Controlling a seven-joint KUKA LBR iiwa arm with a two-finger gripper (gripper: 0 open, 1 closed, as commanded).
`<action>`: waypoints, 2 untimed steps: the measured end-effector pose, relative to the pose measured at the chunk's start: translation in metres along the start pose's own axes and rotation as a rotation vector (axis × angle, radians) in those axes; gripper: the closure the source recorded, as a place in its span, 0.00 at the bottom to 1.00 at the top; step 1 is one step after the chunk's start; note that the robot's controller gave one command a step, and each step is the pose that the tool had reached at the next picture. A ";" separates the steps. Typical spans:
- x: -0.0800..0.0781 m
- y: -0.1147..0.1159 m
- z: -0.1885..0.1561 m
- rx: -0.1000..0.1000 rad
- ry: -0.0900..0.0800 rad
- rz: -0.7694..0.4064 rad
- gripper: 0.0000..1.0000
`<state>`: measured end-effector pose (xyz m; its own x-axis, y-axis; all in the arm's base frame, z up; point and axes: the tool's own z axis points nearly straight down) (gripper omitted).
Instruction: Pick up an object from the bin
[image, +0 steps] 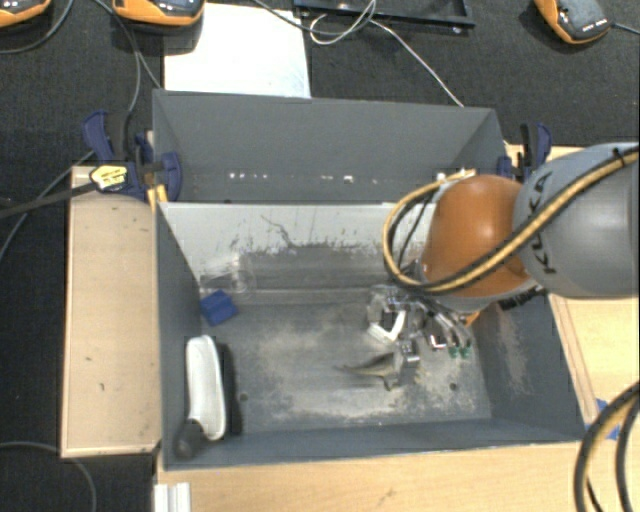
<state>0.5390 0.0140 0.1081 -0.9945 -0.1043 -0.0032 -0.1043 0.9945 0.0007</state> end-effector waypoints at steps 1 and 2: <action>-0.010 -0.067 0.029 -0.001 -0.004 -0.003 0.00; -0.005 -0.118 0.035 0.000 -0.008 0.018 1.00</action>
Offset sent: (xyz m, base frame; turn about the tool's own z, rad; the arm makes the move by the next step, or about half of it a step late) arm 0.0073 -0.0768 -0.0381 0.0486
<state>0.5569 -0.1032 0.0727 -0.9962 -0.0860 -0.0107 -0.0860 0.9963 0.0005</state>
